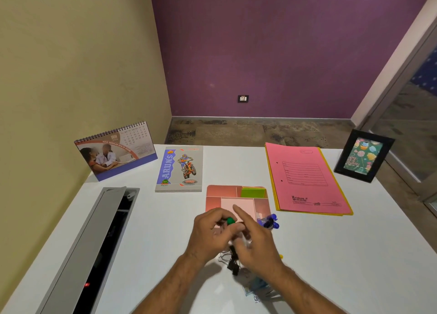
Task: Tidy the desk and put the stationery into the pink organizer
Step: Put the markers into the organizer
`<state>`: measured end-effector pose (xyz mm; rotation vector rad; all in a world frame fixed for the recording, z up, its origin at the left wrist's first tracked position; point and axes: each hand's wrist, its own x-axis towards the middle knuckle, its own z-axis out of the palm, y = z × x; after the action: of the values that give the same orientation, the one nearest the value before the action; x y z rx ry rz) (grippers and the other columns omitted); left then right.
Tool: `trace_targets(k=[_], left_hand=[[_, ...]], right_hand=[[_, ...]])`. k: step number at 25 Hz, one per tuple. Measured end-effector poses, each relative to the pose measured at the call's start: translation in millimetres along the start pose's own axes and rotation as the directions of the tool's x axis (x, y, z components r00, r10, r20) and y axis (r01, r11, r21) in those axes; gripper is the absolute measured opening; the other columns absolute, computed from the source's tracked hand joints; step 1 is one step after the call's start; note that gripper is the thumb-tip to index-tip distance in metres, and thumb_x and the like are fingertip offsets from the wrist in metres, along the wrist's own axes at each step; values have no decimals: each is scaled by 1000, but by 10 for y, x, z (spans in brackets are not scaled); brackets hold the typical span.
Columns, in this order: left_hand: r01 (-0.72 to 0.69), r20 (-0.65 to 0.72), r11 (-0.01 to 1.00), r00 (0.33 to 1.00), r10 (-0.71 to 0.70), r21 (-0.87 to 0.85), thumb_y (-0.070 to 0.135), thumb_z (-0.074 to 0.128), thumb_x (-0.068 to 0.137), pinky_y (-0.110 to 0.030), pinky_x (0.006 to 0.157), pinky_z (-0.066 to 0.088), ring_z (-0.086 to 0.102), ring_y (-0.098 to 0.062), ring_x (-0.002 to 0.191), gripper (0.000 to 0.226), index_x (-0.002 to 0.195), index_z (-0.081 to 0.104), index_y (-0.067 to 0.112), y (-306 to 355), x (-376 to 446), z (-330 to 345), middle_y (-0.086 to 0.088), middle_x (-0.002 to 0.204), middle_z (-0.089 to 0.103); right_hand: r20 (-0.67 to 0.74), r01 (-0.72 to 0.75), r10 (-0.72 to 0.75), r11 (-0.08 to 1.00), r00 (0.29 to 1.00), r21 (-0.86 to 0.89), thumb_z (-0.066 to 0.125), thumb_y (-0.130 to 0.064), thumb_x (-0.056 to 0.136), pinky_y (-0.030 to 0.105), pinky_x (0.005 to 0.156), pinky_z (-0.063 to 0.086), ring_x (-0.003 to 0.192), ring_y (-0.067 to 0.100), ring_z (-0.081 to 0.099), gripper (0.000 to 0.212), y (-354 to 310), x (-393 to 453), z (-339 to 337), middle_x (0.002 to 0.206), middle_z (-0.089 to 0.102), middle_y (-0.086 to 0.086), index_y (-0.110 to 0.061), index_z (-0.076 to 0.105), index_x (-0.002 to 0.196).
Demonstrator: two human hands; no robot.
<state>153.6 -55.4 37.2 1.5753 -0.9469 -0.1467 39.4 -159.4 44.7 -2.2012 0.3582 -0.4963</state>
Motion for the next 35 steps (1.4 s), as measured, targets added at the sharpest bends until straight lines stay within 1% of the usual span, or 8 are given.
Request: trace_targets(k=[4, 11, 14, 17, 19, 23, 29, 35], left_hand=[[161, -82, 986, 983, -164, -34, 45, 68, 78, -20, 69, 50, 64, -9, 74, 28, 95, 67, 23, -110, 11, -111, 7, 80, 70], [350, -198, 725, 936, -290, 593, 45, 54, 90, -37, 83, 50, 61, -16, 100, 24, 106, 63, 29, -854, -579, -538, 14, 99, 66], [218, -11, 527, 930, -368, 821, 65, 37, 91, -43, 102, 38, 53, -22, 123, 58, 126, 59, 24, -1197, -976, -595, 5, 129, 62], [168, 49, 385, 868, -494, 907, 74, 19, 92, -48, 116, 4, 30, -24, 142, 79, 140, 50, 22, -1405, -1263, -579, -5, 149, 49], [197, 27, 371, 854, -520, 907, 74, 21, 92, -46, 117, -10, 9, -21, 148, 78, 149, 38, 22, -1388, -1329, -555, -7, 156, 35], [180, 27, 354, 861, -508, 918, 76, 24, 91, -51, 116, -7, -9, -18, 152, 83, 155, 17, 26, -1370, -1333, -519, -4, 163, 13], [178, 22, 332, 856, -517, 926, 77, 23, 90, -54, 114, -2, -7, -20, 152, 83, 155, 21, 25, -1376, -1322, -518, -8, 161, 23], [162, 48, 342, 846, -531, 926, 78, 23, 89, -54, 114, -3, -11, -19, 152, 85, 156, 11, 28, -1369, -1281, -519, -2, 163, 5]], right_hand=[[-249, -48, 78, 991, 965, 125, 74, -10, 82, 15, 74, 55, 88, -2, 67, 78, 19, 161, -229, 103, 69, -17, -55, 38, 135], [-352, -80, 76, 997, 933, 4, 71, -7, 85, 0, 72, 47, 95, 17, 65, 45, 344, 354, -543, 110, 65, 4, -20, 56, 125], [-324, -85, 45, 990, 945, -110, 68, -10, 88, 13, 74, 53, 90, 18, 65, 35, 487, 327, -501, 104, 65, 3, -13, 59, 121], [-303, -132, 74, 976, 950, -175, 67, -10, 89, 32, 68, 57, 86, 22, 68, 26, 635, 300, -440, 101, 71, 4, -13, 63, 114], [-283, -172, 111, 965, 953, -199, 66, -14, 90, 23, 61, 52, 81, 23, 68, 23, 689, 279, -396, 98, 73, 5, -14, 65, 113], [-278, -238, 180, 952, 944, -191, 62, -19, 93, 9, 63, 40, 82, 15, 64, 22, 735, 243, -353, 99, 74, 4, -14, 68, 114], [-286, -278, 225, 947, 931, -163, 57, -18, 96, 25, 87, 44, 102, 20, 63, 22, 768, 225, -330, 112, 71, 11, -6, 72, 108], [-250, -358, 337, 933, 908, -41, 27, -63, 93, 44, 111, 36, 135, 21, 42, 66, 767, 105, -303, 141, 52, 3, -19, 58, 132]])
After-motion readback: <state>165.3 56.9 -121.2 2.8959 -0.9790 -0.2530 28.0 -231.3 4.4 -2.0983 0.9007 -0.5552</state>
